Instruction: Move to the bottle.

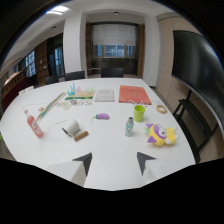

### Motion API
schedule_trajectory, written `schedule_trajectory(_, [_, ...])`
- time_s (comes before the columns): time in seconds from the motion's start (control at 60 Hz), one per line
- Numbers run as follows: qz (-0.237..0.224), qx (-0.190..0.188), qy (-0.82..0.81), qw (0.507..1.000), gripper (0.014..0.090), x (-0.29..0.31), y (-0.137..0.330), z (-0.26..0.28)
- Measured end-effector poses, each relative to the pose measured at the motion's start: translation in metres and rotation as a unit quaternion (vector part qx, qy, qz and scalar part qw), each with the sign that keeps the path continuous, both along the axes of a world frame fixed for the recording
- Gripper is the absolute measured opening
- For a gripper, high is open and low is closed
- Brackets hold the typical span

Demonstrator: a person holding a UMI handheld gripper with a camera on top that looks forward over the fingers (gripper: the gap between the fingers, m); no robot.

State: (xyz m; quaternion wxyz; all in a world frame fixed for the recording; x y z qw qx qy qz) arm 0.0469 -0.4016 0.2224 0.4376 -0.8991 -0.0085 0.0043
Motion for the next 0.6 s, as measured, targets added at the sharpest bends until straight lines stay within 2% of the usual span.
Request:
schedule_trajectory(0.15, [-0.004, 0.005, -0.011, 1.000, 0.0854, 0.002, -0.016, 0.005])
schedule_trajectory(0.167, [-0.005, 0.006, -0.012, 1.000, 0.0855, -0.003, -0.006, 0.002])
schedule_trajectory(0.35, [-0.022, 0.009, -0.024, 0.999, 0.0855, -0.017, -0.037, 0.011])
schedule_trajectory(0.6, [-0.040, 0.020, -0.033, 0.998, 0.0843, -0.103, -0.079, 0.010])
